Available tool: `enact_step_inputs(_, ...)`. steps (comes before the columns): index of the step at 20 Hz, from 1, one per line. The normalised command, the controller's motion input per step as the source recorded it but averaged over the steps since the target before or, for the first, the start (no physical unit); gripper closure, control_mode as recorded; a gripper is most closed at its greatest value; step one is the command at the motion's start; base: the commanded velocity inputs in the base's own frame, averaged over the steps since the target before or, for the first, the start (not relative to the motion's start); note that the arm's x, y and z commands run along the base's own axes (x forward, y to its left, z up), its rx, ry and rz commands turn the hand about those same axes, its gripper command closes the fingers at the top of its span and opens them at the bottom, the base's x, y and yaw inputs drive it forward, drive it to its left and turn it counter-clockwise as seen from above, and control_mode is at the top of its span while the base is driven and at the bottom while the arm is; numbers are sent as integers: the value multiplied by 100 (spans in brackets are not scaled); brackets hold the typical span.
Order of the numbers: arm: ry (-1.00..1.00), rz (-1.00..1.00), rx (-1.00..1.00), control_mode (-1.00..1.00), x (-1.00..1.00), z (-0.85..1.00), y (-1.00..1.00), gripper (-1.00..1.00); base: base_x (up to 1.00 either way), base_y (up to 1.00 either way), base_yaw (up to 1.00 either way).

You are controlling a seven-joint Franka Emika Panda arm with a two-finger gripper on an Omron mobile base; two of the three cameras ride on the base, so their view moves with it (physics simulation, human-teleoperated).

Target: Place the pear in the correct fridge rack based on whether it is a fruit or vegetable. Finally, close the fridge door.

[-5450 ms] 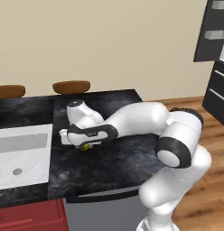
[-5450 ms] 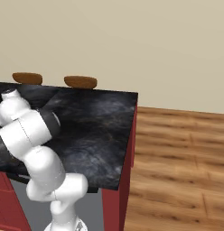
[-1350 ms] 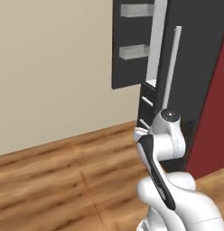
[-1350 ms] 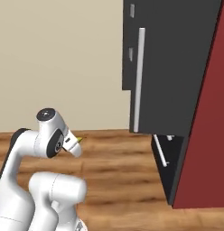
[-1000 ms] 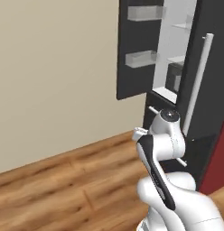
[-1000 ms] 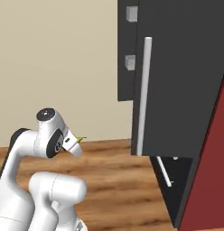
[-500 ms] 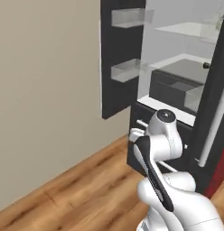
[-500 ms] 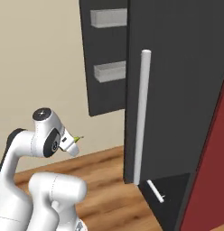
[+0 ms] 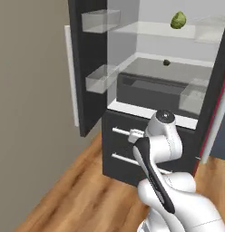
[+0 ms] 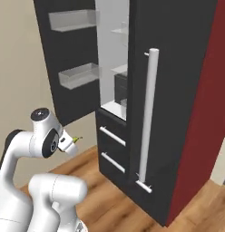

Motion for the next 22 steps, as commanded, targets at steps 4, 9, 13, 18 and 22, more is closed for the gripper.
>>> enact_step_inputs(4, 0, 0, 0, 100, 0, 0, 0, 100, 40, 62, -64)
enact_step_inputs(9, 0, 0, 0, 100, 0, 0, 0, 100, 51, 62, -61)
enact_step_inputs(13, 0, 0, 0, 100, 0, 0, 0, 100, 47, 39, -53)
enact_step_inputs(18, 0, 0, 0, 100, 0, 0, 0, 100, 37, 28, -46)
enact_step_inputs(22, 0, 0, 0, 100, 0, 0, 0, 100, 45, 48, -39)
